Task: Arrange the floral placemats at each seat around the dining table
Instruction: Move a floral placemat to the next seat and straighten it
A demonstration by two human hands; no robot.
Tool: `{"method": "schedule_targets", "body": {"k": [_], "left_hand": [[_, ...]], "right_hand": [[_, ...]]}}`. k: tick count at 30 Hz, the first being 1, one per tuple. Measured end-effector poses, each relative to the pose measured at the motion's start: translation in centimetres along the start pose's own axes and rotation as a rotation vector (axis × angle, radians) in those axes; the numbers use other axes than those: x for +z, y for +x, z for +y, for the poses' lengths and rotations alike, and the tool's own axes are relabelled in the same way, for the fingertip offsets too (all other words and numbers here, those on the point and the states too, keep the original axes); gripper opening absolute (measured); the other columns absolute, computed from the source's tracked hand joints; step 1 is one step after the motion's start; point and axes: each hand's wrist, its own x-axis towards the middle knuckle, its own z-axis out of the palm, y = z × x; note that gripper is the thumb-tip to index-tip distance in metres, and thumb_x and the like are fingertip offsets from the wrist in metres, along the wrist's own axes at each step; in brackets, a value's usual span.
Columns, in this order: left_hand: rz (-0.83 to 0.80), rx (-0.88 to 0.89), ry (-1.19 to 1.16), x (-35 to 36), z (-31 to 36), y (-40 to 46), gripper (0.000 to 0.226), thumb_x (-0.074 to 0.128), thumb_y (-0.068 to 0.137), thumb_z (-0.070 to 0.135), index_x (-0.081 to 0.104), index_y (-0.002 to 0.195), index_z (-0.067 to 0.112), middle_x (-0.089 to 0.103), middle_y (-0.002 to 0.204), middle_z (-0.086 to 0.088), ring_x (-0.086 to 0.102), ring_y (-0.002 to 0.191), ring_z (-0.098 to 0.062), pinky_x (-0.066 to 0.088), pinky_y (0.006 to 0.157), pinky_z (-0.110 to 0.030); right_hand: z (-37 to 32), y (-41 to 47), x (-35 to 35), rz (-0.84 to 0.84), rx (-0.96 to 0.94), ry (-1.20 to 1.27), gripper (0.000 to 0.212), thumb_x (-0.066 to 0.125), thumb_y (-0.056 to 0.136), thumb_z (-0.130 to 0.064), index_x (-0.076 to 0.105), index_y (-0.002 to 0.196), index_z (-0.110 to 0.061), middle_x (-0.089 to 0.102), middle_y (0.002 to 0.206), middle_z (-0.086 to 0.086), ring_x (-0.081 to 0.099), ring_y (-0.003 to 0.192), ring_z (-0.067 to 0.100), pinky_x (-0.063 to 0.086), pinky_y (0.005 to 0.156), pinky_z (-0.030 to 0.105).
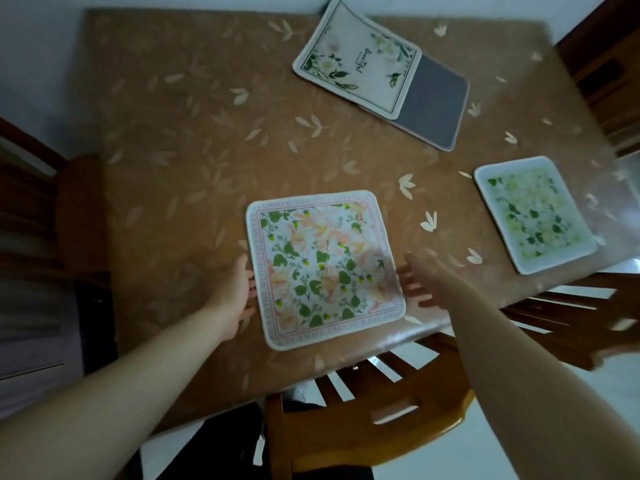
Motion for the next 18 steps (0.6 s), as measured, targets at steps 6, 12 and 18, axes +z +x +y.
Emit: {"method": "schedule_targets", "body": {"k": [6,12,18], "left_hand": [[-0.001,-0.027,-0.031,-0.1,-0.3,-0.4,0.048,0.035,0.100,0.059,0.061,0.098,0.019,0.065,0.104,0.002,0.060,0.093,-0.012,0.048,0.092,-0.048],[0.071,0.022,-0.065,2.1,-1.5,-1.5,0.043,0.036,0.102,0.055,0.062,0.092,0.023,0.065,0.097,0.004,0.059,0.087,-0.010,0.046,0.075,-0.040],[0.196,0.060,-0.062,4.9,-2.8,-1.6,0.049,0.031,0.102,0.057,0.061,0.101,0.019,0.064,0.096,0.003,0.058,0.084,-0.013,0.042,0.085,-0.045]], "right_hand": [[-1.3,0.3,0.7,0.100,-0.132,0.129,0.046,0.041,0.104,-0.050,0.068,0.099,-0.013,0.071,0.107,0.010,0.066,0.099,0.027,0.049,0.089,0.046],[-0.9,0.6,0.3,0.023,-0.180,0.098,0.046,0.036,0.102,-0.039,0.067,0.091,-0.007,0.061,0.084,0.011,0.060,0.079,0.026,0.052,0.078,0.043],[-0.7,1.5,-2.6,-0.060,-0.236,0.086,0.041,0.039,0.102,-0.034,0.068,0.091,-0.007,0.056,0.067,0.005,0.054,0.053,0.017,0.048,0.062,0.032]]}}
